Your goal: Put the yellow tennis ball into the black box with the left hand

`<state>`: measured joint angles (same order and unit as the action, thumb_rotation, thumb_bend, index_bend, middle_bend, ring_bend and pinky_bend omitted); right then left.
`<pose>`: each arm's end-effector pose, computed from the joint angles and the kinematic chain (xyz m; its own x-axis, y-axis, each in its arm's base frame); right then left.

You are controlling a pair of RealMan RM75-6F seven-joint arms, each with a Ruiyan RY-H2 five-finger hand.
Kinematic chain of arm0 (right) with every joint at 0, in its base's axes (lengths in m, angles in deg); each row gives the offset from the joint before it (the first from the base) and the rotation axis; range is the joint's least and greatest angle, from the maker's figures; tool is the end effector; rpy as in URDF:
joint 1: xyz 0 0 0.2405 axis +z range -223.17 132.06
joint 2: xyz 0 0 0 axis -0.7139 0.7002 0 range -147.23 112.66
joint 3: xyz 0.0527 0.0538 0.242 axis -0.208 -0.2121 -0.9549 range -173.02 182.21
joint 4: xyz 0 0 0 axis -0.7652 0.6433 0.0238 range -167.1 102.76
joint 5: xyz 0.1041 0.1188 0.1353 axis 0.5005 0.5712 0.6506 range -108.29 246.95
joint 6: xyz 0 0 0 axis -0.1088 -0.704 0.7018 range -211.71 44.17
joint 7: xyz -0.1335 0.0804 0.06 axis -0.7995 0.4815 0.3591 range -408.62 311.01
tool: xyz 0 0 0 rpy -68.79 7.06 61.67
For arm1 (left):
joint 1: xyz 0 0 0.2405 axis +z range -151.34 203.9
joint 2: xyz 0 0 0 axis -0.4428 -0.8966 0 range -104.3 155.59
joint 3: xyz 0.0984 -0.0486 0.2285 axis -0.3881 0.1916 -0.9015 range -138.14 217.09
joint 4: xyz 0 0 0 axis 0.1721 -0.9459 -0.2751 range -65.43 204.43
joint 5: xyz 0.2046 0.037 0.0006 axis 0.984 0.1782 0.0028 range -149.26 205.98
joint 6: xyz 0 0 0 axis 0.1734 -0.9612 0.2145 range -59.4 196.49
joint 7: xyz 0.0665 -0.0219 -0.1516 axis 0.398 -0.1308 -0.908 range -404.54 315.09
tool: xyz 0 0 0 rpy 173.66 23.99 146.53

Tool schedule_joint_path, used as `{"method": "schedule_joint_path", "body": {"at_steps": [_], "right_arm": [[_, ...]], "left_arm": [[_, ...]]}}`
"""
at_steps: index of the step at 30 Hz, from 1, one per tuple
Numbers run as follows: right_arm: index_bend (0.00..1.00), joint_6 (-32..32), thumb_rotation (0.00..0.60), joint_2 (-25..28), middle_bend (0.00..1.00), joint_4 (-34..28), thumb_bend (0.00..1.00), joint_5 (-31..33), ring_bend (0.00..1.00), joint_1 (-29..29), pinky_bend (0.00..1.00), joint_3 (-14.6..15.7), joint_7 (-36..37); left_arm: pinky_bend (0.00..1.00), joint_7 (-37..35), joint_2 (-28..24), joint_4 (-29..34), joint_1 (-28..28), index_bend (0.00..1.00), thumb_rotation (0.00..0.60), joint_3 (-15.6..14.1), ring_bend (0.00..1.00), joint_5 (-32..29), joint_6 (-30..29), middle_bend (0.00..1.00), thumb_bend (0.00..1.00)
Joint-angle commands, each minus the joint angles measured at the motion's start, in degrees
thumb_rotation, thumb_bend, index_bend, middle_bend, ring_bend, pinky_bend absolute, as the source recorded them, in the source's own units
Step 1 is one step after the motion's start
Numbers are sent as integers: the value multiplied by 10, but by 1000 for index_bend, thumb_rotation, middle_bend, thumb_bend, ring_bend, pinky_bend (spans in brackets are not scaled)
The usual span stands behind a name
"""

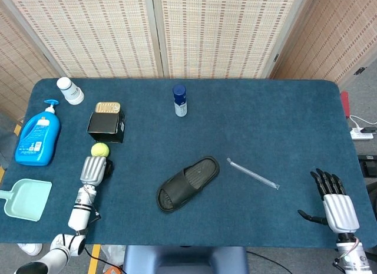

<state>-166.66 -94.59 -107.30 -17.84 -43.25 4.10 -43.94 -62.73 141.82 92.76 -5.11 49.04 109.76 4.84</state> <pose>-0.3529 -0.1817 0.0987 0.3814 -0.0951 0.9195 -0.9226 0.0241 0.3851 -0.2911 0.3662 -0.0477 0.3464 0.0849 0.9342 0.9354 -0.1071 -0.3371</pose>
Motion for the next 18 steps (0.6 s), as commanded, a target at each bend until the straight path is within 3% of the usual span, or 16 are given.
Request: {"method": "schedule_joint_path", "body": {"at_steps": [1, 2, 3, 5, 9, 13, 18], "right_arm": [[0, -1, 568, 0, 0, 2, 0, -2, 0, 0, 0, 2, 2], [0, -1, 568, 1, 0, 2, 0, -3, 0, 0, 0, 2, 3], [0, -1, 568, 1, 0, 2, 0, -4, 0, 0, 0, 3, 3], [0, -1, 568, 1, 0, 3, 0, -5, 0, 0, 0, 3, 5], [0, 2, 568, 2, 0, 2, 0, -6, 0, 1, 0, 5, 4], [0, 5, 569, 2, 0, 1, 0, -7, 0, 3, 0, 6, 0], [0, 11, 569, 5, 0, -2, 0, -13, 0, 5, 0, 11, -2]], "left_arm": [[446, 9, -22, 17, -11, 649, 565, -22, 417, 8, 61, 518, 563], [234, 9, -29, 24, -14, 477, 521, -25, 203, 10, 65, 325, 529], [112, 7, -34, 30, -15, 364, 477, -27, 93, 13, 62, 204, 512], [10, 7, -38, 33, -16, 253, 411, -23, 5, 15, 37, 72, 504], [0, 11, -38, 23, -18, 202, 270, -19, 0, 16, 8, 13, 495], [0, 16, -36, 4, -17, 169, 201, -19, 0, 17, -15, 0, 489], [0, 1, -25, -20, -14, 118, 50, -17, 0, 11, -13, 0, 488]]}}
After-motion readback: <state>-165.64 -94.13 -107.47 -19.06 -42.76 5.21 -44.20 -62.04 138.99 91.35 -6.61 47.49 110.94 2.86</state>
